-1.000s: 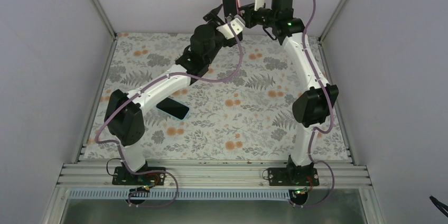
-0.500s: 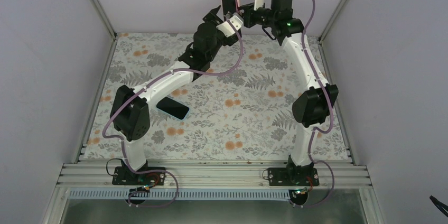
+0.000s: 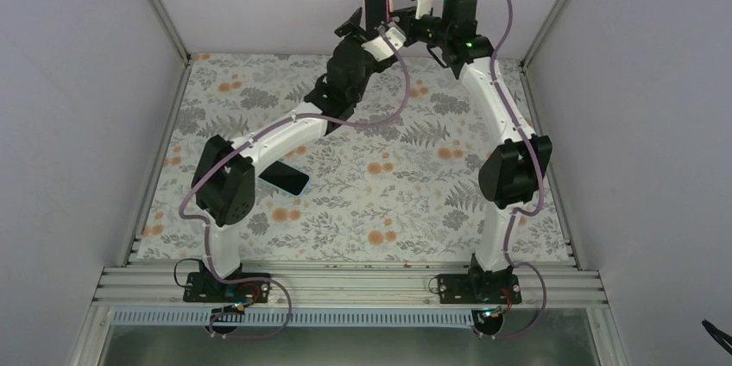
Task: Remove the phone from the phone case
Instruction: Remove the phone case from the phone.
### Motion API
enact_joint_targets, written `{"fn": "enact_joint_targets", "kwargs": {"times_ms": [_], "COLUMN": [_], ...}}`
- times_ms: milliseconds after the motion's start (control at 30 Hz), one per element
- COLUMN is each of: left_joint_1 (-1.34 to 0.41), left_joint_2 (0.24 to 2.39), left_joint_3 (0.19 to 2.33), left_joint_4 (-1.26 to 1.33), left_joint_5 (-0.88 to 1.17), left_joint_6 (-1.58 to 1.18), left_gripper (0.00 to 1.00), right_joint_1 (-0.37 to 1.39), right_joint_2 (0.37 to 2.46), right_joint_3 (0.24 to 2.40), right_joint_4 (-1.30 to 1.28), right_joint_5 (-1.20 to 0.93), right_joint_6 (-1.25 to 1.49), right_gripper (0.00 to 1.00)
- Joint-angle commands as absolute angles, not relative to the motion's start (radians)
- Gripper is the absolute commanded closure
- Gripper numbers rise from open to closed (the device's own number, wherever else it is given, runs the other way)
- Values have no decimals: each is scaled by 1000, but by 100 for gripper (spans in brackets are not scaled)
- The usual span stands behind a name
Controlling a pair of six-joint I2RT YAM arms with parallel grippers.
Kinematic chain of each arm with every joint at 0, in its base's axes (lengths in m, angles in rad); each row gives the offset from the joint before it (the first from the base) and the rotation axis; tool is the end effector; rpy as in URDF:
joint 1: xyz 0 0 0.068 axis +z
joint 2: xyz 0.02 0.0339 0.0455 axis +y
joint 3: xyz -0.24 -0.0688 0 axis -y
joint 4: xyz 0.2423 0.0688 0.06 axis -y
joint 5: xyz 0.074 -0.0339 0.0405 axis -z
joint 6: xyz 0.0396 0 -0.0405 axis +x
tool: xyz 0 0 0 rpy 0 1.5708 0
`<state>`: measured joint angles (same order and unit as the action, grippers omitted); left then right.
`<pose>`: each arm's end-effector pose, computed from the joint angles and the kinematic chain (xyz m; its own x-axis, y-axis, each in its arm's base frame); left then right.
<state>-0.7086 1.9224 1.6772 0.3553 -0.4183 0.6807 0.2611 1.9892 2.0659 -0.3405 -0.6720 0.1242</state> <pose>0.3611 -0.2883 0.3503 0.2461 0.5464 -0.8005 0.1714 0.7884 0.5908 0.4340 0.1415 0.3838 -0.3469 0.0076 -0.9379 -0.7454 0.6046 0.2807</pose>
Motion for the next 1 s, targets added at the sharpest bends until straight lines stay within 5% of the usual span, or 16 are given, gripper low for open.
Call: {"fn": "enact_joint_targets", "kwargs": {"times_ms": [0, 267, 667, 967], "left_joint_1": [-670, -626, -603, -609], "left_joint_2": [1934, 1963, 1984, 1974], "left_joint_3": [1709, 1684, 1655, 1679], "left_joint_4": [754, 1039, 1143, 1074], "left_joint_5": [-629, -631, -593, -568], "left_joint_6": [878, 1069, 1105, 1067], "left_gripper": [0, 6, 45, 83], "right_joint_1": [275, 286, 296, 295], "right_joint_2": [1916, 1901, 1966, 1965], "right_joint_3": [2003, 1950, 1985, 1980], "right_joint_4": [-349, -338, -495, -699], "right_joint_5": [-798, -878, -1245, -1143], "right_joint_6": [160, 181, 57, -123], "right_gripper": [97, 97, 97, 97]}}
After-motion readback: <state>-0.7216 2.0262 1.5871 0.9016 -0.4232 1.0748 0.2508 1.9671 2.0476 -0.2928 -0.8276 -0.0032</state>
